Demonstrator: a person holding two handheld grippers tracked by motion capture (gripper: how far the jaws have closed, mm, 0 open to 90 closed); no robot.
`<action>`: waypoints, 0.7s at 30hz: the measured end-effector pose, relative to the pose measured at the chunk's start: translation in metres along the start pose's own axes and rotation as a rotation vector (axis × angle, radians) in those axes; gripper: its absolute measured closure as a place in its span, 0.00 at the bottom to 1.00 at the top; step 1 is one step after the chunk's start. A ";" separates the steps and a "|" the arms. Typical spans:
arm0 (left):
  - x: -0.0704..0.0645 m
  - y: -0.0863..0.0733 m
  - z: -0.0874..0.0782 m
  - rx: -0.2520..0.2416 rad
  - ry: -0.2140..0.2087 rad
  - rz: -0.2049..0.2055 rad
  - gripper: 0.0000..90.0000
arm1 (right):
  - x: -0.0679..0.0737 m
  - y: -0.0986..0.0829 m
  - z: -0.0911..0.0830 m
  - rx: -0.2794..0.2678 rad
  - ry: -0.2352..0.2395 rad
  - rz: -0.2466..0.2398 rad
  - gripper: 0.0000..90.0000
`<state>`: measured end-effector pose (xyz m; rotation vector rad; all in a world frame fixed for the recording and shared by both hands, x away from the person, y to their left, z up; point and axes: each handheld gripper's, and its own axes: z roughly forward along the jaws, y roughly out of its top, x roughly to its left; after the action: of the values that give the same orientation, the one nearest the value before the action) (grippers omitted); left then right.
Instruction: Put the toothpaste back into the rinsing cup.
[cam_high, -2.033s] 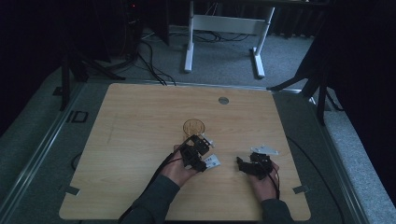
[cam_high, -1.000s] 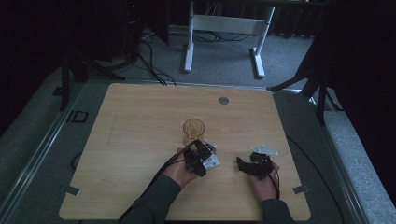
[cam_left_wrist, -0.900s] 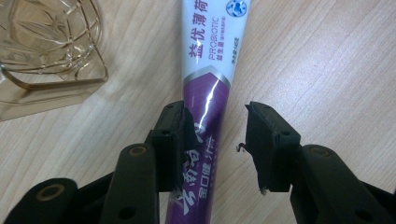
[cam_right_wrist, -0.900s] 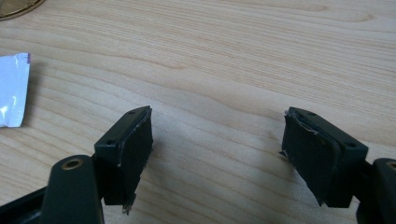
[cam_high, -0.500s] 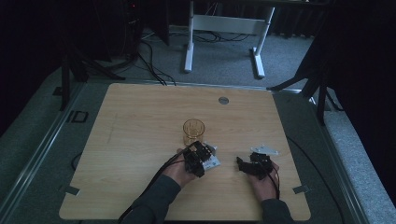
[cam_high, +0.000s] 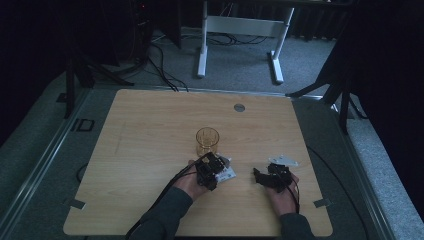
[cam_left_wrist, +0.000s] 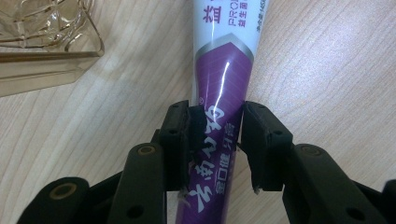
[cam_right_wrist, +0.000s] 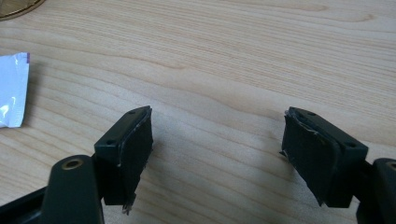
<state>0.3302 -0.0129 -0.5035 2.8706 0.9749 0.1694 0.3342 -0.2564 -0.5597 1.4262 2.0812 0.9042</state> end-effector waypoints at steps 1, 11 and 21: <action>0.000 0.000 0.000 0.001 0.000 -0.001 0.69 | 0.000 0.000 0.000 0.000 0.000 0.000 0.27; 0.001 0.004 0.009 0.016 -0.011 -0.003 0.68 | 0.000 0.000 0.000 0.000 0.000 0.000 0.27; 0.004 0.006 0.014 0.022 -0.037 -0.013 0.68 | 0.000 0.000 0.000 0.000 0.000 0.000 0.27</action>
<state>0.3386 -0.0162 -0.5165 2.8758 0.9951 0.1043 0.3342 -0.2563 -0.5597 1.4263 2.0808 0.9046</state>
